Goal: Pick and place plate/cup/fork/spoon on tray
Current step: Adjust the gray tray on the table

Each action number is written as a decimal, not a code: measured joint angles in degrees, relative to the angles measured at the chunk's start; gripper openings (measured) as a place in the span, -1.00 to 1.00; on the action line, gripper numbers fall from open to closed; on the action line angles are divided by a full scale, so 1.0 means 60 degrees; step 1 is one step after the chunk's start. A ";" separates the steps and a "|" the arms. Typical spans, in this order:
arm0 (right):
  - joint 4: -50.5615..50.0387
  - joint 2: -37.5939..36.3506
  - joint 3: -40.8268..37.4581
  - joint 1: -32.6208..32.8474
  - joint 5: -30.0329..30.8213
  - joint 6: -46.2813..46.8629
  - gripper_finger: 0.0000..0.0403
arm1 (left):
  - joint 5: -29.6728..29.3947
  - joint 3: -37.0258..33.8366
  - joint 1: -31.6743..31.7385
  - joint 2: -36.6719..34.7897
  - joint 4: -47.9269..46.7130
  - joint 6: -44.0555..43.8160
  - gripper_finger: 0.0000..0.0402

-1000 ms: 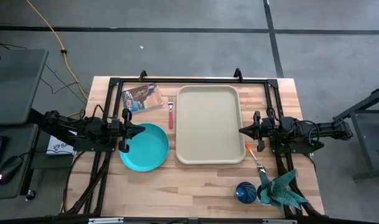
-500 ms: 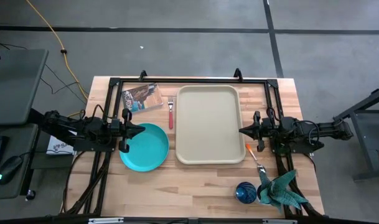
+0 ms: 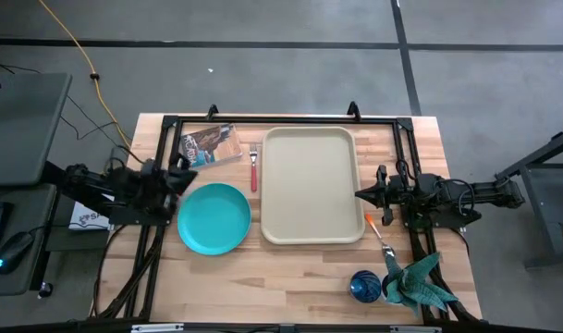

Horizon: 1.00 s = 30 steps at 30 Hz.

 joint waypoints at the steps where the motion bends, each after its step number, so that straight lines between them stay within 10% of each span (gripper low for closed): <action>1: -0.0004 0.0000 -0.0004 0.0000 0.0003 0.0000 -1.00 | -0.0036 0.0227 0.0003 0.0250 -0.0138 -0.0161 -0.98; 14: 0.0000 0.0000 -0.0004 0.0002 0.0002 0.0000 -1.00 | -0.0700 0.7499 0.0661 0.6963 -0.8722 -0.0965 -0.45; 23: 0.0000 0.0000 -0.0001 0.0001 0.0003 0.0000 -1.00 | 0.2842 1.0811 0.2694 1.0727 -1.3722 -0.0604 0.10; 30: 0.0000 0.0000 0.0000 0.0000 0.0003 0.0003 -1.00 | 0.4514 1.0859 0.3342 1.2858 -1.4521 0.3945 0.21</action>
